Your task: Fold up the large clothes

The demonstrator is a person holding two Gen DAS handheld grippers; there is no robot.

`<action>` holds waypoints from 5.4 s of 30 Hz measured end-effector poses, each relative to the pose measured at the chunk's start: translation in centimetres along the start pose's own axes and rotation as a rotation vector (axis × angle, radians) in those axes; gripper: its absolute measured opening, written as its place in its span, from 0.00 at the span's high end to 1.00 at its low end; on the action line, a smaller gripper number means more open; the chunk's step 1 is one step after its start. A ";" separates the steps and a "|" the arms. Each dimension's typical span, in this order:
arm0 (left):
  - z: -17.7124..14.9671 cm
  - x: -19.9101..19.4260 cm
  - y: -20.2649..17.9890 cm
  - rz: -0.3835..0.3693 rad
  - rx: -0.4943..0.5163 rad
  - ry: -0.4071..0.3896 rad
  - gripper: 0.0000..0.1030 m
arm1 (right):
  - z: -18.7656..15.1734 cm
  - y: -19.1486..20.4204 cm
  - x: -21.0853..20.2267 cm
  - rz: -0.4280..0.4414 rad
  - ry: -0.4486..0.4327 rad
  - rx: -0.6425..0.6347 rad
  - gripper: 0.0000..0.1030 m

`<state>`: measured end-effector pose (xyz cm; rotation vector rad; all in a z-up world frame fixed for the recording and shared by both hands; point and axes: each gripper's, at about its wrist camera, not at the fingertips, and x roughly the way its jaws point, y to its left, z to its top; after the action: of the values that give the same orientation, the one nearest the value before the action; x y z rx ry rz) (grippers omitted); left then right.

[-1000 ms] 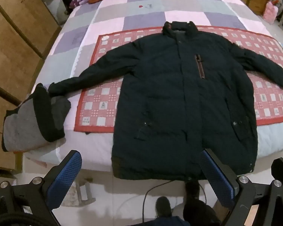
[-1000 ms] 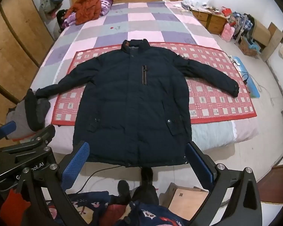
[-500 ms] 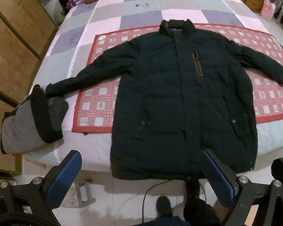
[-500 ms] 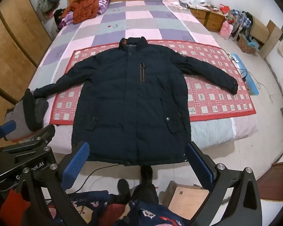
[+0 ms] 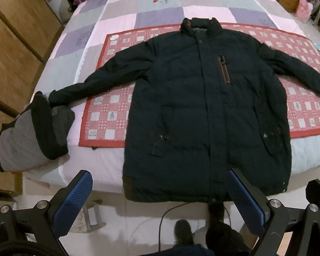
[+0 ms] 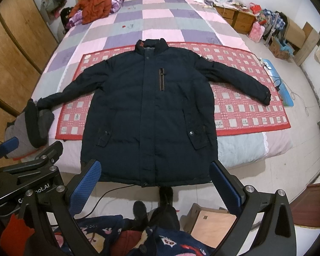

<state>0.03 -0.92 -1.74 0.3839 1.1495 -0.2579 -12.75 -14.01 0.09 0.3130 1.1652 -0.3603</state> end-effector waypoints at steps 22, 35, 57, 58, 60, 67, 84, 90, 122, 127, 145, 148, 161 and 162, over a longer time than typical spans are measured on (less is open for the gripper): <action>0.9 1.7 1.0 -0.022 -0.033 0.030 0.01 | 1.1 1.1 1.2 -0.008 0.015 -0.004 0.00; 1.0 1.8 0.4 -0.023 -0.031 0.037 0.01 | 1.5 1.1 2.4 -0.005 0.023 0.002 0.00; 2.7 1.9 -2.8 -0.037 -0.073 0.034 0.01 | 3.9 -1.7 2.6 0.038 0.018 -0.017 0.00; 2.8 1.8 -3.1 -0.036 -0.077 0.034 0.01 | 4.3 -2.0 2.6 0.041 0.018 -0.020 0.00; 3.0 1.7 -3.7 -0.033 -0.086 0.030 0.01 | 4.9 -2.6 2.5 0.050 0.014 -0.028 0.00; 4.4 1.9 -4.1 -0.025 -0.132 0.022 0.01 | 7.0 -4.4 2.9 0.085 0.006 -0.058 0.00; 6.6 3.9 -3.9 -0.043 -0.152 0.043 0.01 | 9.9 -4.5 4.6 0.088 0.022 -0.071 0.00; 8.5 5.3 -3.1 -0.074 -0.121 0.042 0.01 | 11.5 -3.3 5.9 0.060 0.026 -0.039 0.00; 22.0 48.7 -3.7 -0.016 0.001 -0.096 0.01 | 25.0 -6.7 51.5 -0.120 -0.225 -0.428 0.00; 22.5 54.0 2.7 -0.171 -0.029 -0.109 0.00 | 27.1 -21.2 53.6 -0.231 -0.220 -0.191 0.00; 1.7 41.8 -0.3 -0.106 0.017 -0.145 0.00 | 8.0 -11.2 46.0 -0.102 -0.235 -0.431 0.00; 0.2 41.9 3.7 -0.047 -0.019 -0.132 0.00 | 7.6 -18.3 44.8 -0.243 -0.204 -0.320 0.00; -5.4 39.2 3.8 -0.074 0.066 -0.053 0.00 | 0.9 -13.3 40.6 -0.148 -0.100 -0.465 0.00; -6.4 39.5 4.7 -0.068 0.056 -0.031 0.00 | -0.2 -14.9 40.9 -0.191 -0.056 -0.455 0.00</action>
<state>11.98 5.95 -39.60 0.3892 1.1277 -0.3551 -5.00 -31.95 -38.84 -0.2060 1.1887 -0.2582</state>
